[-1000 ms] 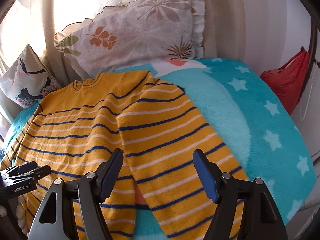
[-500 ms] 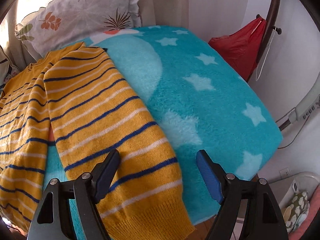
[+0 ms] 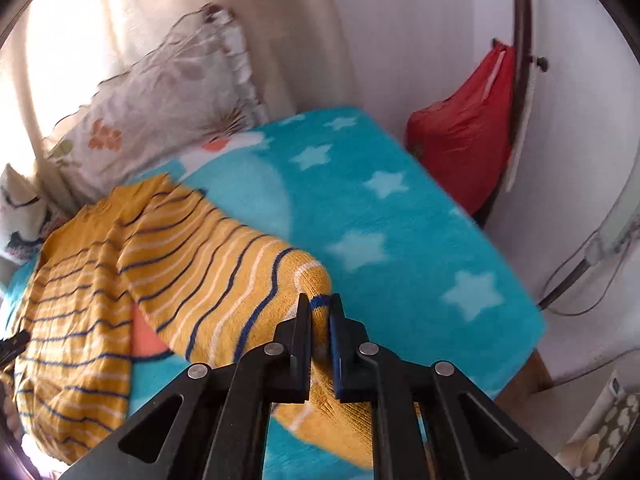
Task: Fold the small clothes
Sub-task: 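Grasp the other sleeve cuff with the right gripper and lift it, then lay the held sleeve across the sweater chest and open the right gripper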
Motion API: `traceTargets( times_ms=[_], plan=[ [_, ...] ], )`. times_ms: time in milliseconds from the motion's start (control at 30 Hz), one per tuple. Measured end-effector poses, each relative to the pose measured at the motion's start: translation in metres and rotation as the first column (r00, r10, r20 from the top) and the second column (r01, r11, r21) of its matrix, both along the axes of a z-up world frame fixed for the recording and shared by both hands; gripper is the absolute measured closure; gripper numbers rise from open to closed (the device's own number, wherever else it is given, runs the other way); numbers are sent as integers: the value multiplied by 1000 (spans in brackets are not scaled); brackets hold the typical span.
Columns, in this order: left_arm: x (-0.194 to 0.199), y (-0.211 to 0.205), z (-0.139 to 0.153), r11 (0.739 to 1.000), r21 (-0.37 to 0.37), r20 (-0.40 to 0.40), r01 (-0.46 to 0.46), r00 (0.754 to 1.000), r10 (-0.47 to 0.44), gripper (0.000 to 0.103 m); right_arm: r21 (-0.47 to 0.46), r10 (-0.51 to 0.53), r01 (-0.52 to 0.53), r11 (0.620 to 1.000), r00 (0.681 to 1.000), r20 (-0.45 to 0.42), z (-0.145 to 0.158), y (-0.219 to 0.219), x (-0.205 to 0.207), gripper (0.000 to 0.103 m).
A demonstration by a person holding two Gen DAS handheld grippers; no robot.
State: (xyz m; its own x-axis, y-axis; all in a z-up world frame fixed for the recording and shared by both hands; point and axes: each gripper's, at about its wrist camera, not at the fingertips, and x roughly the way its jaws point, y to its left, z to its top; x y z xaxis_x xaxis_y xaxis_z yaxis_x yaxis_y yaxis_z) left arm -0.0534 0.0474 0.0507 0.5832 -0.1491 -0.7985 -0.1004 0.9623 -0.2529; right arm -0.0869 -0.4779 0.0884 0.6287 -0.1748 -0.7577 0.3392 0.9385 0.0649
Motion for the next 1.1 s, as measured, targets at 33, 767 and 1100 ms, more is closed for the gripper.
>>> traceTargets(
  times_ms=[33, 767, 1100],
  plan=[
    [0, 5, 1, 1000, -3, 4, -10, 1000, 10, 25, -22, -40, 40, 999, 999, -7, 4, -15, 6, 95],
    [-41, 116, 6, 971, -49, 30, -234, 971, 236, 25, 261, 647, -622, 738, 762, -14, 32, 337, 191, 94],
    [-72, 160, 4, 933, -48, 19, -357, 933, 358, 25, 360, 727, -661, 658, 683, -73, -35, 482, 252, 94]
  ],
)
